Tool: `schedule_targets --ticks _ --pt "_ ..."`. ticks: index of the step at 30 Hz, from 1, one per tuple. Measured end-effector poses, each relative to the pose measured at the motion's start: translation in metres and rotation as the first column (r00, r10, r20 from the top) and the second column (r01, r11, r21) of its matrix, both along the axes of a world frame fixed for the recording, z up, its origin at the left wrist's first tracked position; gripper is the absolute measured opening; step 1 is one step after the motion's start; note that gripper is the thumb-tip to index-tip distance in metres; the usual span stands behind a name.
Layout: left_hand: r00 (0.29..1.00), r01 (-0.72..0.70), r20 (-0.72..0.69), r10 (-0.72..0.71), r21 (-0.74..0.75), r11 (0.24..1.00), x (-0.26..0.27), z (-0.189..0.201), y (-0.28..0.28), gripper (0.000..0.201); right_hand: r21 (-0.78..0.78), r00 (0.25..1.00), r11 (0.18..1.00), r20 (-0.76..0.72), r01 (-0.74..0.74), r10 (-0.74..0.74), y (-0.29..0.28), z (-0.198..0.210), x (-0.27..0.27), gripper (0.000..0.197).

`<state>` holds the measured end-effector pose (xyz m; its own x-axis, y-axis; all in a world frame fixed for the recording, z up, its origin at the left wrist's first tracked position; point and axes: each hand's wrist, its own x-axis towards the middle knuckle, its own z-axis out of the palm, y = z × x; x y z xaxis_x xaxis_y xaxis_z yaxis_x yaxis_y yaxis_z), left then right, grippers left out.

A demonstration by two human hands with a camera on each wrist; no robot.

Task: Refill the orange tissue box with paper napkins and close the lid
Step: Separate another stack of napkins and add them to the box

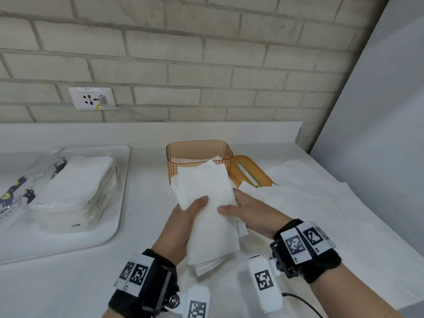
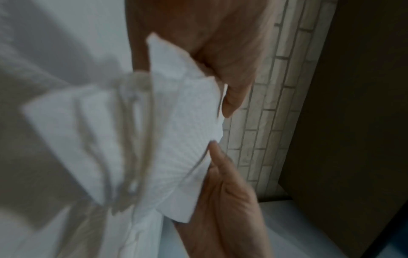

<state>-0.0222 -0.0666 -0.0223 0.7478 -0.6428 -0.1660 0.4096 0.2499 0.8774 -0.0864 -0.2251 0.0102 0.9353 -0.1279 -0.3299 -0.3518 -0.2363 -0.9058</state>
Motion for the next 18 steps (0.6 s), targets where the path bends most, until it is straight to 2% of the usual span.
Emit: schedule_targets --ticks 3,6,9,11,13,15,18 --pt "0.988 -0.05 0.153 0.034 0.096 0.994 -0.002 0.007 -0.007 0.031 -0.03 0.998 1.0 0.064 -0.009 0.011 0.002 0.001 0.0 0.061" --pt "0.969 -0.185 0.181 0.169 0.079 0.979 0.006 0.013 -0.007 0.022 0.014 0.988 0.997 0.133 0.076 -0.077 -0.008 0.001 -0.004 0.05" --pt "0.974 -0.203 0.088 0.207 -0.056 0.978 0.007 0.017 -0.006 0.036 0.206 0.984 0.972 0.118 0.11 -0.137 -0.005 -0.012 -0.012 0.029" --pt "0.983 -0.171 0.041 0.177 -0.134 0.976 0.002 0.016 -0.01 0.044 0.413 0.982 0.904 0.098 0.107 -0.161 0.002 -0.025 -0.014 0.039" --pt "0.985 -0.158 0.049 0.168 -0.167 0.973 0.0 0.014 -0.014 0.042 0.537 0.969 0.831 0.095 0.145 -0.23 0.003 -0.031 -0.014 0.049" --pt "0.974 -0.206 0.059 0.221 -0.189 0.96 0.009 0.012 -0.009 0.034 0.537 0.939 0.818 0.126 0.207 -0.32 -0.004 -0.03 -0.013 0.045" --pt "0.952 -0.246 0.161 0.26 -0.1 0.964 0.029 0.005 0.009 0.028 0.445 0.882 0.841 0.198 0.307 -0.427 -0.024 -0.025 -0.014 0.037"
